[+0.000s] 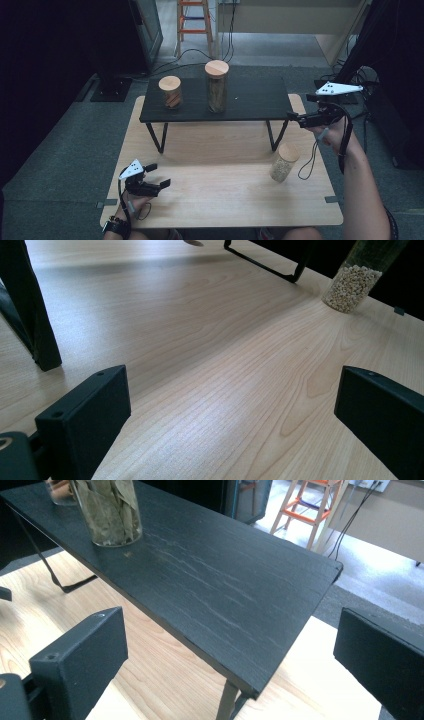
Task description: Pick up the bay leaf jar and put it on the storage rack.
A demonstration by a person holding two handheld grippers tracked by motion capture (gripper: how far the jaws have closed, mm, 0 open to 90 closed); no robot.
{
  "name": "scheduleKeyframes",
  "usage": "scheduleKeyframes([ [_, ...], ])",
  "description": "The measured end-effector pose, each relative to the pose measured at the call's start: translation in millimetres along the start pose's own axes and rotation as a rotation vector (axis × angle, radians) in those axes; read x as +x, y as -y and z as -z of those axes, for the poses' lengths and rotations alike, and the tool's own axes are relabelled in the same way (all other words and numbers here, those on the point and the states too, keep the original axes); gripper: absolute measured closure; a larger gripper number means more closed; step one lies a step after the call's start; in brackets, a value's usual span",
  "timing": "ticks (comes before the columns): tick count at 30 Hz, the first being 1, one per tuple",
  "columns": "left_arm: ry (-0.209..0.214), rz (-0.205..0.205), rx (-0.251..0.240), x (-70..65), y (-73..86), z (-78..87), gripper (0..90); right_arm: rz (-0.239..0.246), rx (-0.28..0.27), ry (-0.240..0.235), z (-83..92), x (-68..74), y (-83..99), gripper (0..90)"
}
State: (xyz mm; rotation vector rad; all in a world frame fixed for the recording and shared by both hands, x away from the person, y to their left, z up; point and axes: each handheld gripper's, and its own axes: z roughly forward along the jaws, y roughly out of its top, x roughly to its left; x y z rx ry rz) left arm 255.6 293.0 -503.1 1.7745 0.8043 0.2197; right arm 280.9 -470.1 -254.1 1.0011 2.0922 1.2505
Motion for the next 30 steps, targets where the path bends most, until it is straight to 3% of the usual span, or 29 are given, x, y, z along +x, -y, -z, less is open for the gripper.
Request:
scheduleKeyframes([
  [20,0.003,-0.001,-0.005,0.3,0.9,0.4,1.6,-0.059,0.000,0.016,2.9,0.9,39.6,1.0],
  [30,-0.001,-0.003,-0.001,-1.0,0.3,0.1,1.6,-0.052,0.008,0.023,5.0,4.7,52.3,1.0],
])
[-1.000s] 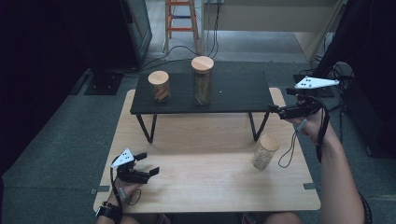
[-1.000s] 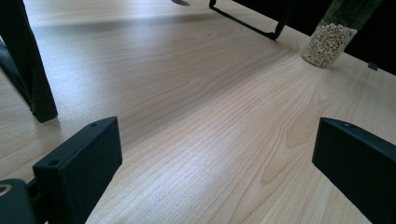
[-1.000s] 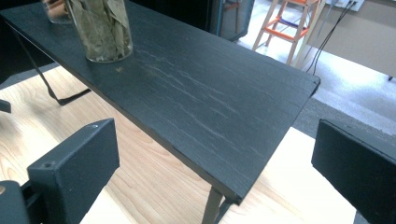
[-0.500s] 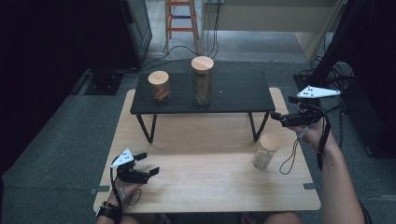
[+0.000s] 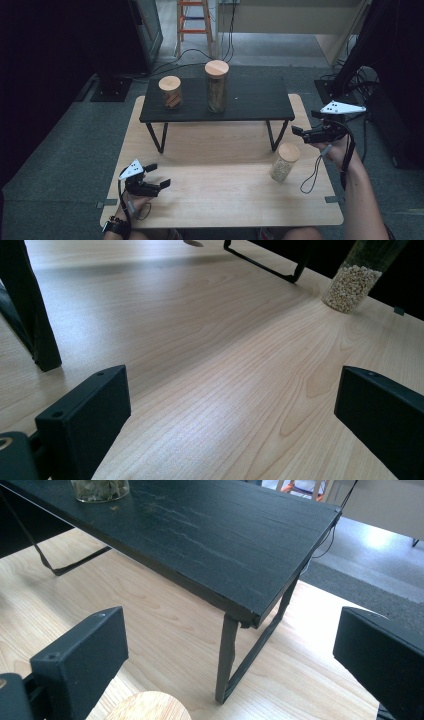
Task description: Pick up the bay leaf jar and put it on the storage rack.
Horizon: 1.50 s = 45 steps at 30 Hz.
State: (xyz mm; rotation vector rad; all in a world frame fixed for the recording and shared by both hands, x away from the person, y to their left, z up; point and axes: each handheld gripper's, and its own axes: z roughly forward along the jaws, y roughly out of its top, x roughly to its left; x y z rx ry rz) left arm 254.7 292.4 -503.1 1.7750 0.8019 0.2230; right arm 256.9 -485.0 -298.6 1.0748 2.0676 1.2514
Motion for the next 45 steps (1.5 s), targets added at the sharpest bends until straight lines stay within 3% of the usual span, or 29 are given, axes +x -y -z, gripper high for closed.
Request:
scheduleKeyframes([
  [26,0.001,0.000,0.000,0.1,0.0,0.1,1.6,0.020,0.001,-0.050,-10.9,7.0,30.7,1.0],
  [45,0.000,0.002,-0.003,0.4,0.5,0.7,1.6,0.035,0.044,-0.047,-23.5,16.0,48.3,1.0],
])
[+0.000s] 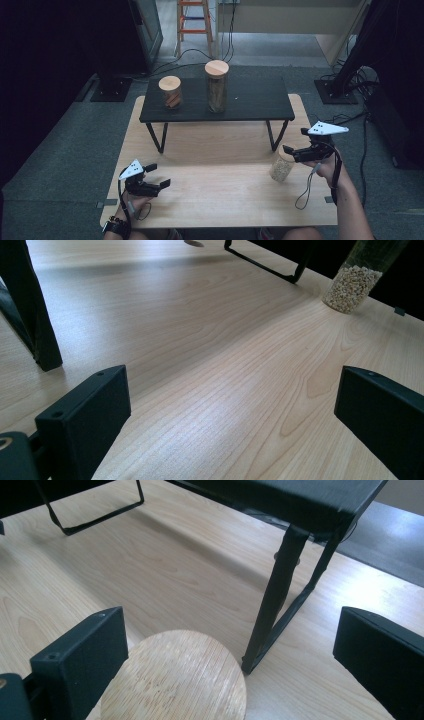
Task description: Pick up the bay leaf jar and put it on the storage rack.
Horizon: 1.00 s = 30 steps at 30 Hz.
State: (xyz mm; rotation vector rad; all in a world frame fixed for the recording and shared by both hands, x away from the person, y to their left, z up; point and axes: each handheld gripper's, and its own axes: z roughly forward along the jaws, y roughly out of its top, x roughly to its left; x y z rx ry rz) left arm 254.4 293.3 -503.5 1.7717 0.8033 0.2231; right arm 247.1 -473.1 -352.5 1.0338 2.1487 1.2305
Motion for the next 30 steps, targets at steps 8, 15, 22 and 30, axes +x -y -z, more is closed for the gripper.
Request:
scheduleKeyframes([
  [8,-0.002,-0.001,0.003,-0.5,-0.5,-0.4,1.6,0.011,0.003,-0.002,-4.6,3.6,11.7,1.0],
  [15,-0.001,-0.001,0.001,-0.2,-0.2,-0.1,1.6,0.009,-0.009,-0.009,-3.7,4.2,18.0,0.9],
  [22,-0.001,-0.001,0.000,-0.3,0.0,-0.2,1.6,-0.002,-0.023,-0.043,-3.2,2.4,23.7,0.9],
  [30,-0.001,-0.001,-0.001,-0.3,0.1,-0.1,1.6,0.002,-0.006,-0.062,-3.1,4.2,32.7,1.0],
])
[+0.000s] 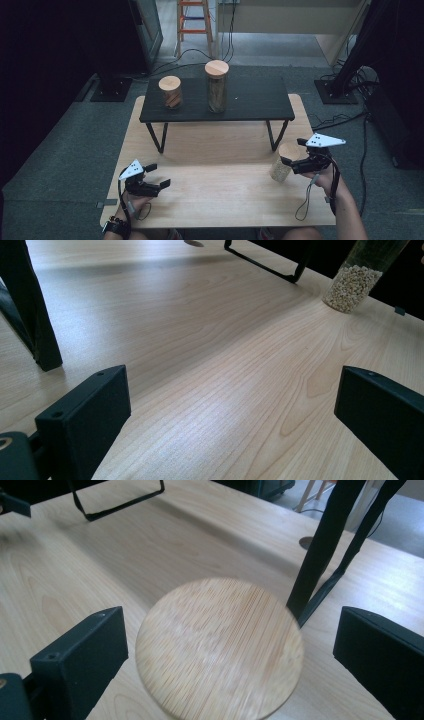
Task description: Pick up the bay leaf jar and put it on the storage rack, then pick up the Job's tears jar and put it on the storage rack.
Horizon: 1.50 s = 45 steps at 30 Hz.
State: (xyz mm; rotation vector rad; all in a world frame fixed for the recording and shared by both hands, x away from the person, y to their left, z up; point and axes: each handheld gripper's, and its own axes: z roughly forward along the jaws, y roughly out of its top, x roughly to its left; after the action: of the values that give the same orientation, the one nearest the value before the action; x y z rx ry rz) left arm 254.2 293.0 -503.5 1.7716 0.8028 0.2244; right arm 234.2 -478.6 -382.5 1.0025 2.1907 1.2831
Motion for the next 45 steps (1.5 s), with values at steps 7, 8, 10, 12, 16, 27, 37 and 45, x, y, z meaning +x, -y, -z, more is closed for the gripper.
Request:
scheduleKeyframes([
  [7,-0.002,-0.002,0.001,-0.6,-0.2,-0.1,1.6,0.009,0.030,-0.025,-6.8,2.9,9.9,0.9],
  [8,-0.002,-0.002,0.001,-0.7,-0.2,-0.1,1.6,0.008,0.031,-0.026,-7.7,3.2,11.1,0.9],
  [10,-0.003,-0.003,0.002,-0.7,-0.4,-0.2,1.6,0.006,0.033,-0.028,-8.9,3.7,13.4,1.0],
  [12,-0.003,-0.003,0.003,-0.7,-0.4,-0.2,1.6,0.006,0.042,-0.026,-10.4,5.1,14.7,1.0],
  [16,-0.003,-0.003,0.002,-0.7,-0.3,-0.1,1.6,0.007,0.049,-0.030,-12.5,5.8,18.5,0.9],
  [27,-0.006,-0.006,0.002,-1.9,-0.1,-0.1,1.6,-0.002,0.041,-0.031,-13.6,6.2,21.7,0.9],
  [37,-0.001,0.000,0.000,-0.4,0.0,-0.1,1.6,-0.006,0.047,-0.030,-13.9,7.2,21.8,0.9],
  [45,0.002,0.001,-0.002,0.2,0.4,0.2,1.6,-0.007,0.056,-0.032,-16.9,7.4,22.5,0.9],
])
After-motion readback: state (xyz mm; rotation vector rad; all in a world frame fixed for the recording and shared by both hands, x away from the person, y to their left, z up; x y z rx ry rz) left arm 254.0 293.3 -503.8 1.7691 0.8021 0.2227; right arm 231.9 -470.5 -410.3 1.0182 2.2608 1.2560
